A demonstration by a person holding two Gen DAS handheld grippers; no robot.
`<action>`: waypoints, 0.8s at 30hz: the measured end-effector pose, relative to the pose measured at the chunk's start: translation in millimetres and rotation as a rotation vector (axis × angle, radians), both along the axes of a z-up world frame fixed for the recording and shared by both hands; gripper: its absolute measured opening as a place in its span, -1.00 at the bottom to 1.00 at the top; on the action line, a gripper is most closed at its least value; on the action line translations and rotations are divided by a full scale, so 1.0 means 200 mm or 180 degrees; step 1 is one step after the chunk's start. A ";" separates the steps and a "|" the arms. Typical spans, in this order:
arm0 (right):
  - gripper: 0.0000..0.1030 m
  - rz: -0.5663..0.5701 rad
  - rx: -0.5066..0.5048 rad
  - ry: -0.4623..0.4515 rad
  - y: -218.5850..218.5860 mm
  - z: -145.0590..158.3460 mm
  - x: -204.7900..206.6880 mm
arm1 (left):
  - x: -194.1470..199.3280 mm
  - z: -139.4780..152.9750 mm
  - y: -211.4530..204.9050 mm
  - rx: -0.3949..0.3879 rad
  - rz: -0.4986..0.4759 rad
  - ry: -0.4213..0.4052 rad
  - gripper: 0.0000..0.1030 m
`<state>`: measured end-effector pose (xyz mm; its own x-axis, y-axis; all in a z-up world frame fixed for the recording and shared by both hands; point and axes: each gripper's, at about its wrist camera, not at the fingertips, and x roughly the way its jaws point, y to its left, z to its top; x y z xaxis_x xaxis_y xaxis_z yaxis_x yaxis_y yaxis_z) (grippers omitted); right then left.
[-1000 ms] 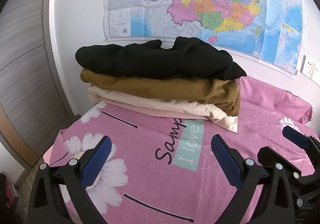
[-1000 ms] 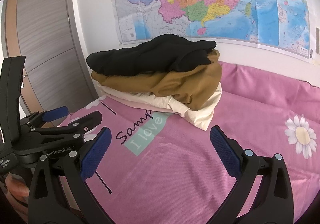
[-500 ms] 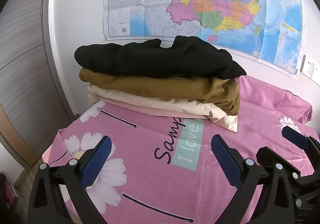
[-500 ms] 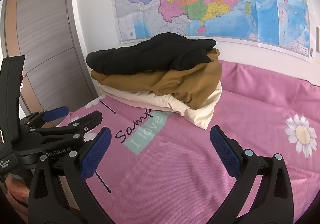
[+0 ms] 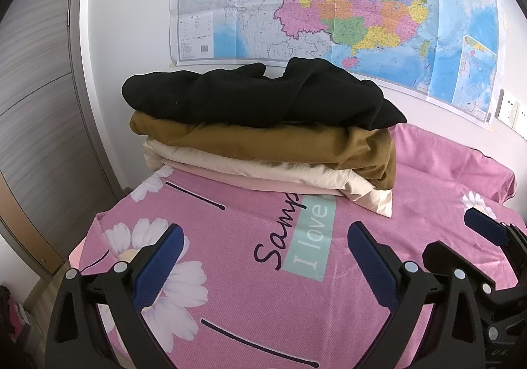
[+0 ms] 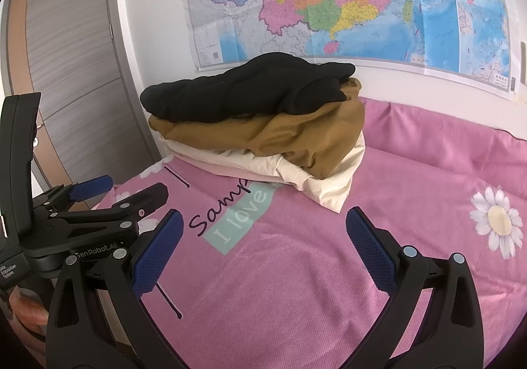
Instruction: Fold large clothes
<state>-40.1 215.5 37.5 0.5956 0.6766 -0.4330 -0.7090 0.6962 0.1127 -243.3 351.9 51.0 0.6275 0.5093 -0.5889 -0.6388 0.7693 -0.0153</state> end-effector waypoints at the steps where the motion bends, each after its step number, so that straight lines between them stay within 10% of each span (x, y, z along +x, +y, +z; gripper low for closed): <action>1: 0.89 -0.0002 -0.0001 0.0000 0.00 0.00 0.00 | 0.00 0.00 0.00 -0.0003 -0.0001 -0.0002 0.88; 24: 0.89 -0.0028 0.0011 0.0014 0.00 0.00 0.02 | 0.01 0.01 -0.03 0.0188 -0.0032 -0.0077 0.88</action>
